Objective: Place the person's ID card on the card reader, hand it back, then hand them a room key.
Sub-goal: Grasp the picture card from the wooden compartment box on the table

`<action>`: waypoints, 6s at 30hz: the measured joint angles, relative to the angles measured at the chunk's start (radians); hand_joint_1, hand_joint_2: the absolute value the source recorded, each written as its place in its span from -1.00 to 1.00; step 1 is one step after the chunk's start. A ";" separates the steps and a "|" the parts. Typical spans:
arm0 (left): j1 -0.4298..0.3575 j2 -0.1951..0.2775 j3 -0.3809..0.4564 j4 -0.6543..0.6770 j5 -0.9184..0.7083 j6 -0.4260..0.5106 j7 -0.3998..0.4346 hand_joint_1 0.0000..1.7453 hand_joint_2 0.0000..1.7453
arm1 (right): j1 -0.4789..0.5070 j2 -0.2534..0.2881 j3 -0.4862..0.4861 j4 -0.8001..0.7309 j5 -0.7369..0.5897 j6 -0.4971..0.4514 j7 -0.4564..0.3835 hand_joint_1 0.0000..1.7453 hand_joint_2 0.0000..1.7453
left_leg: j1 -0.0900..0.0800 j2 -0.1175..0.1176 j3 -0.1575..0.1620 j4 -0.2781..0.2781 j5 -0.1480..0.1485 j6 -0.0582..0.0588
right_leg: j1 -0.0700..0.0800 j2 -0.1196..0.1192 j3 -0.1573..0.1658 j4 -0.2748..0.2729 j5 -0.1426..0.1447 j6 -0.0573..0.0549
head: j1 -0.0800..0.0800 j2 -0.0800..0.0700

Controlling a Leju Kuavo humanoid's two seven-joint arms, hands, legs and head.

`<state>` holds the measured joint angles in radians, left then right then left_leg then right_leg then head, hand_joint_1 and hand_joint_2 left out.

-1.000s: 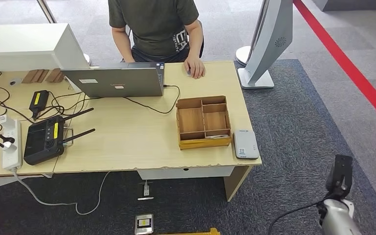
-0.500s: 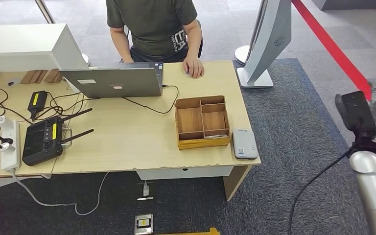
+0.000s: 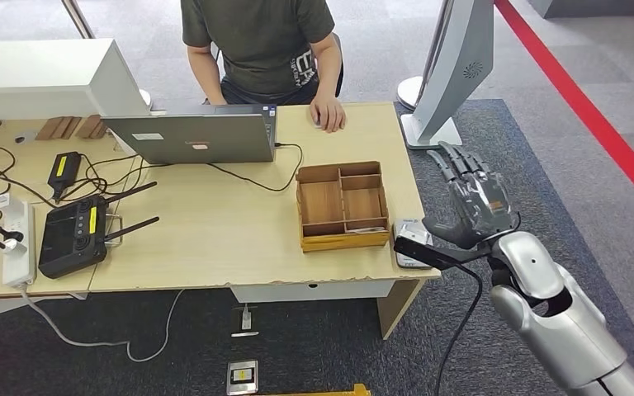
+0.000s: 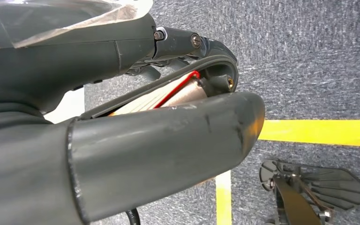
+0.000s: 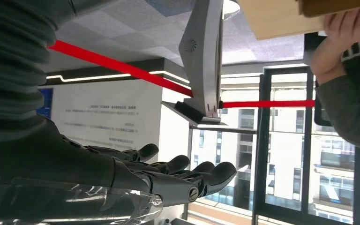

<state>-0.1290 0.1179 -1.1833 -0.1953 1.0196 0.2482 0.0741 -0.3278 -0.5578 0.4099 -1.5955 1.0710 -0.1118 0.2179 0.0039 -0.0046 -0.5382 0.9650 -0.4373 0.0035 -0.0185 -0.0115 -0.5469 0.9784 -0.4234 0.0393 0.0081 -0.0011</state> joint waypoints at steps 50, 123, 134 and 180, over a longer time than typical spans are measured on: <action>0.001 -0.007 0.000 -0.001 -0.003 0.001 0.009 -1.00 -1.00 | -0.063 0.169 0.211 0.115 -0.220 -0.103 0.207 -1.00 1.00 | 0.000 0.000 0.000 0.000 -0.001 -0.001 | 0.001 0.000 -0.001 0.000 -0.001 -0.001 | 0.000 0.000; 0.003 -0.012 0.000 0.000 0.025 0.023 0.054 -1.00 -1.00 | -0.087 0.398 0.208 0.551 -0.157 -0.250 0.079 -1.00 1.00 | 0.000 0.001 0.000 0.000 -0.001 -0.002 | 0.001 0.000 -0.002 0.000 -0.001 -0.001 | 0.000 0.000; 0.004 -0.012 0.000 0.000 0.018 0.019 0.038 -1.00 -1.00 | -0.098 0.396 0.208 0.588 -0.148 -0.265 0.077 -1.00 1.00 | 0.000 0.001 0.000 0.000 -0.001 -0.002 | 0.001 0.000 -0.002 0.000 -0.001 -0.001 | 0.000 0.000; 0.003 -0.012 0.000 0.000 0.021 0.018 0.048 -1.00 -1.00 | -0.089 0.391 0.196 0.597 -0.103 -0.223 0.080 1.00 1.00 | 0.000 0.001 0.000 0.000 -0.001 -0.002 | 0.001 0.001 -0.002 0.000 -0.001 -0.001 | 0.000 0.000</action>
<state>-0.1255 0.1061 -1.1837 -0.1957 1.0408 0.2663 0.1225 -0.4168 -0.1669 0.6064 -0.9987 0.9682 -0.3348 0.2983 0.0043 -0.0032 -0.5380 0.9651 -0.4383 0.0017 -0.0173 -0.0108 -0.5486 0.9782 -0.4241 0.0381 0.0084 -0.0011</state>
